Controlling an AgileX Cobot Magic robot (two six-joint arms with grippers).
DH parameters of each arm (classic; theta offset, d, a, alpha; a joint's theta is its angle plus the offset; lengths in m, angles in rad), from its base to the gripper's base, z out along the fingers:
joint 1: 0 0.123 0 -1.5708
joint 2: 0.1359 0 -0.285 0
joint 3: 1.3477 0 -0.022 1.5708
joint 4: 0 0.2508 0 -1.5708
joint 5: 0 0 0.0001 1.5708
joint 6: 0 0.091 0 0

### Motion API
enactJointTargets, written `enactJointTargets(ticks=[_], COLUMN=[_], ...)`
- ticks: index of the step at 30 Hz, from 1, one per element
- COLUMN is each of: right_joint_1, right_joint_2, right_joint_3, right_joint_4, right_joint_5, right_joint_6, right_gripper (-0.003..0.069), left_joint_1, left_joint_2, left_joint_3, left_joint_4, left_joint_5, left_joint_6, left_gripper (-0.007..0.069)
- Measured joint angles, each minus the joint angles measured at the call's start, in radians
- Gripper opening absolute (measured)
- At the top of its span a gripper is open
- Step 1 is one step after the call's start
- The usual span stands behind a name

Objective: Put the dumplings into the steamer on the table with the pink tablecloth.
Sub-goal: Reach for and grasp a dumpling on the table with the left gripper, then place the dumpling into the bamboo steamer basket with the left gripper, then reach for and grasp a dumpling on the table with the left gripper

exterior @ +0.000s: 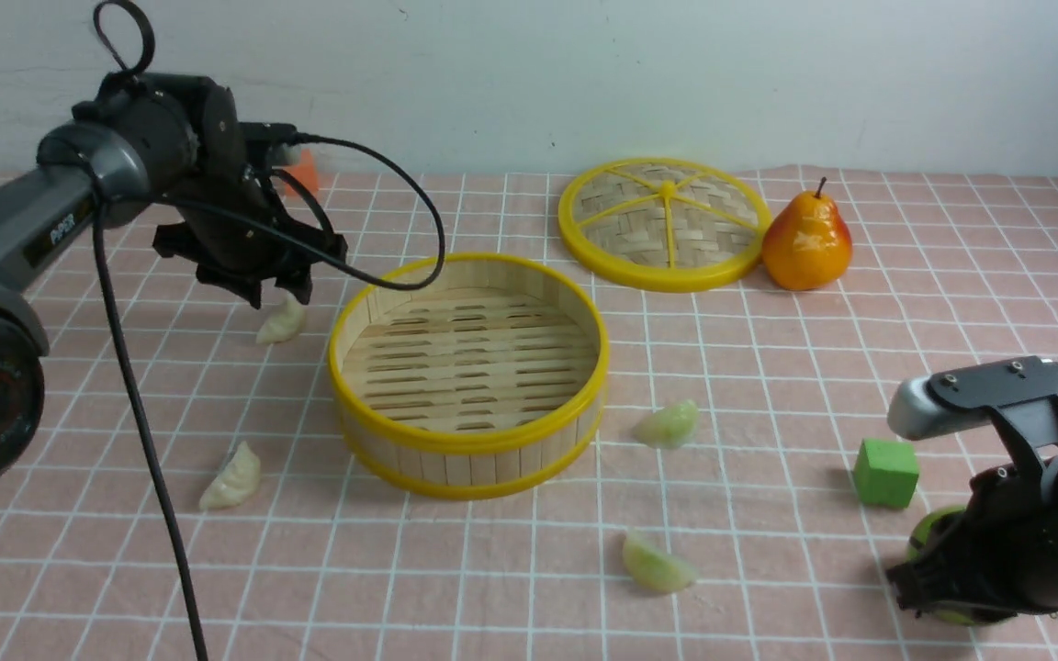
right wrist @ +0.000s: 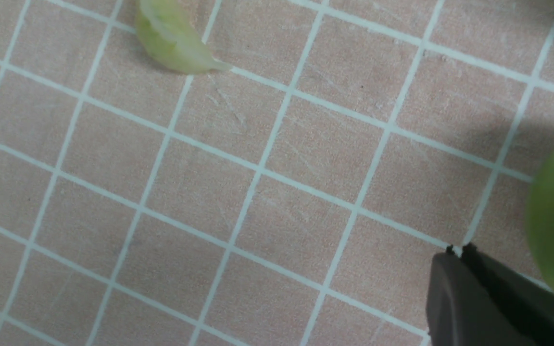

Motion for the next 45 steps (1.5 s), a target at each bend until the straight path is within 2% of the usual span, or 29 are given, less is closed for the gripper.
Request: enactJointTargets(ticks=[3, 6, 7, 11, 14, 16, 20, 25, 28, 32, 34, 36, 37, 41, 43, 44, 45], right_joint_1=[0.000, 0.000, 0.000, 0.002, 0.003, 0.003, 0.003, 0.003, 0.003, 0.003, 0.003, 0.003, 0.003, 0.003, 0.003, 0.003, 0.003], right_joint_2=[0.003, 0.005, 0.005, 0.005, 0.005, 0.005, 0.005, 0.005, 0.005, 0.005, 0.006, 0.006, 0.006, 0.006, 0.006, 0.006, 0.006], right_joint_3=[0.000, 0.000, 0.000, 0.000, 0.000, 0.000, 0.000, 0.000, 0.000, 0.000, 0.000, 0.000, 0.000, 0.000, 0.000, 0.000, 0.000], right_joint_4=[0.008, 0.008, 0.008, 0.009, 0.011, 0.012, 0.039, 0.080, 0.113, 0.166, 0.189, 0.209, 0.211, 0.234, 0.236, 0.237, 0.237], right_joint_5=[-0.001, -0.004, -0.004, -0.004, -0.005, -0.005, -0.004, 0.011, 0.015, 0.027, 0.036, 0.043, 0.043, 0.050, 0.055, 0.062, 0.062], right_joint_6=[-0.001, -0.001, -0.001, -0.001, -0.001, -0.001, -0.001, -0.020, -0.058, -0.106, -0.137, -0.160, -0.162, -0.179, -0.181, -0.181, -0.181], right_gripper=[0.0014, 0.0014, 0.0015, 0.0018, 0.0020, 0.0021, 0.0022, 0.0025, 0.0026, 0.0031, 0.0032, 0.0032, 0.0032, 0.0032, 0.0032, 0.0032, 0.0032], left_joint_1=[0.000, 0.000, 0.000, -0.001, -0.001, -0.013, -0.068, -0.144, -0.181, -0.203, -0.208, -0.209, -0.209, -0.192, -0.174, -0.158, -0.156], left_joint_2=[0.039, 0.045, 0.045, 0.017, -0.029, -0.107, -0.138, -0.061, 0.008, -0.004, -0.043, -0.120, -0.120, -0.377, -0.471, -0.527, -0.533], left_joint_3=[0.000, -0.001, -0.007, -0.035, -0.065, -0.088, -0.098, -0.087, -0.079, -0.096, -0.106, -0.106, -0.106, 0.008, 0.146, 0.309, 0.309], left_joint_4=[0.001, 0.000, 0.000, -0.028, -0.125, -0.286, -0.399, -0.338, -0.238, -0.107, -0.042, 0.004, 0.008, 0.051, 0.051, 0.049, 0.049], left_joint_5=[-0.043, -0.033, -0.018, 0.095, 0.163, 0.211, 0.224, 0.200, 0.188, 0.205, 0.283, 0.346, 0.351, 0.366, 0.366, 0.345, 0.338], left_joint_6=[0.032, 0.029, 0.020, -0.016, -0.020, 0.003, 0.026, 0.028, 0.020, -0.102, -0.138, -0.152, -0.154, -0.164, -0.165, -0.165, -0.165], left_gripper=[0.0314, 0.0185, 0.0167, 0.0169, 0.0169, 0.0169, 0.0169, 0.0169, 0.0183, 0.0369, 0.0455, 0.0489, 0.0491, 0.0484, 0.0462, 0.0444, 0.0441])
